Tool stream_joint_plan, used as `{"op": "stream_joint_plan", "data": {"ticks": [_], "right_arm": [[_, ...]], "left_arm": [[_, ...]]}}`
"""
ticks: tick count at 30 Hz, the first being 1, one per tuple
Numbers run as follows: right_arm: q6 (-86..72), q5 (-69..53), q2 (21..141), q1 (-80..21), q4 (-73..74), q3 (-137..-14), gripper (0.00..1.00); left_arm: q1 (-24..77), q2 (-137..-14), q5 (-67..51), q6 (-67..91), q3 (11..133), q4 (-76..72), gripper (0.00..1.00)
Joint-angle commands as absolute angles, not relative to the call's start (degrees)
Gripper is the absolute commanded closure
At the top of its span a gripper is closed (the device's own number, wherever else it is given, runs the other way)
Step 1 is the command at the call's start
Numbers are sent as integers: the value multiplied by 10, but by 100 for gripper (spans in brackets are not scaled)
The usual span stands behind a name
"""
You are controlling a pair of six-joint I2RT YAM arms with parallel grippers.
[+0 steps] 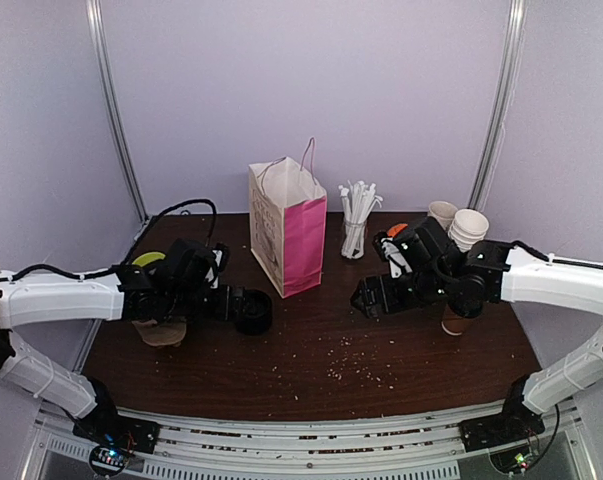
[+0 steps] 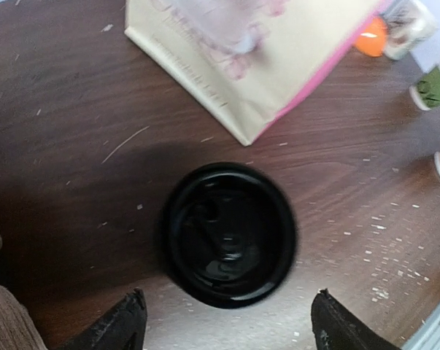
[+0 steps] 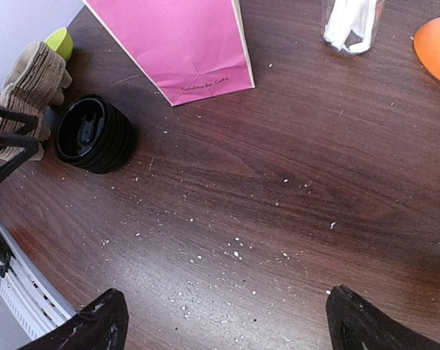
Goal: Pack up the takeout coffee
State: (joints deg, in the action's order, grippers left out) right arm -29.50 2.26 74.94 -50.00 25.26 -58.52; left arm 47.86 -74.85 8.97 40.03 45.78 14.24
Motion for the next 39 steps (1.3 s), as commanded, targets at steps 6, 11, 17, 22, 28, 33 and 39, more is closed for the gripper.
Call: {"op": "stream_joint_plan", "data": {"ticks": [6, 11, 17, 22, 28, 33, 39], "right_arm": [[-345, 4, 743, -514, 87, -520, 3], [-346, 1, 726, -514, 74, -498, 3], [-342, 3, 713, -514, 62, -478, 3], [-339, 2, 715, -513, 59, -472, 3], [-334, 6, 707, -513, 63, -467, 3], [-332, 12, 704, -512, 67, -465, 3], [-328, 16, 704, -512, 67, -464, 3]], "left_arm": [[420, -868, 59, 405, 529, 140, 20], [406, -907, 53, 397, 550, 143, 29], [403, -931, 51, 391, 556, 150, 44], [403, -940, 57, 392, 563, 152, 53], [403, -950, 70, 392, 568, 154, 67], [403, -956, 81, 387, 578, 164, 76], [403, -958, 113, 380, 598, 182, 80]]}}
